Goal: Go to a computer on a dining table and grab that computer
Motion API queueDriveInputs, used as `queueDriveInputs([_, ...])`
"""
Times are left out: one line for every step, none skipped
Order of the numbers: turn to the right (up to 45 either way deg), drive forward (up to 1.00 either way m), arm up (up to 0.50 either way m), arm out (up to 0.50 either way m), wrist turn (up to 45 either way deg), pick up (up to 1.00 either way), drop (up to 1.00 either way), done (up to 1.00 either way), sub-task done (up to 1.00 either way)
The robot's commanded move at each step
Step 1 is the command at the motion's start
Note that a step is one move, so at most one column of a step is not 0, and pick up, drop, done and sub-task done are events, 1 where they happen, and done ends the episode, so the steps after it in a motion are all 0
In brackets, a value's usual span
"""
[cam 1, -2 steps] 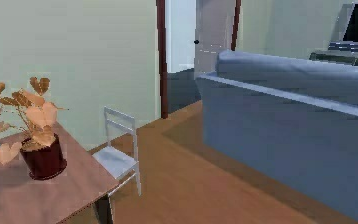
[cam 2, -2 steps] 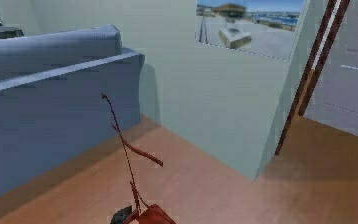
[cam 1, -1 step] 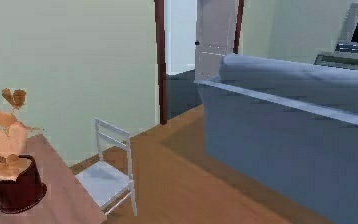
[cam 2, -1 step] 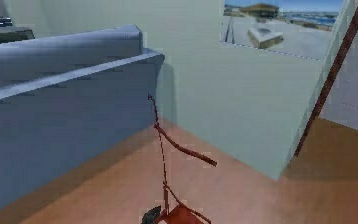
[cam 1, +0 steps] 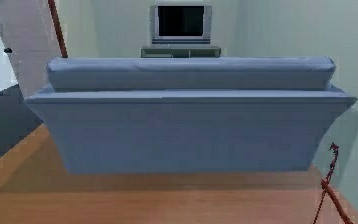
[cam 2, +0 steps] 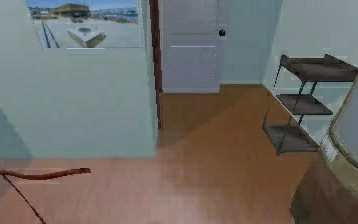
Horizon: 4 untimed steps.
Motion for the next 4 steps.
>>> queueDriveInputs([36.0,0.0,0.0,0.0,0.0,0.0,0.0,0.0,0.0])
queueDriveInputs([0.0,0.05,0.0,0.0,0.0,0.0,0.0,0.0,0.0])
queueDriveInputs([-45.0,0.0,0.0,0.0,0.0,0.0,0.0,0.0,0.0])
queueDriveInputs([-45.0,0.0,0.0,0.0,0.0,0.0,0.0,0.0,0.0])
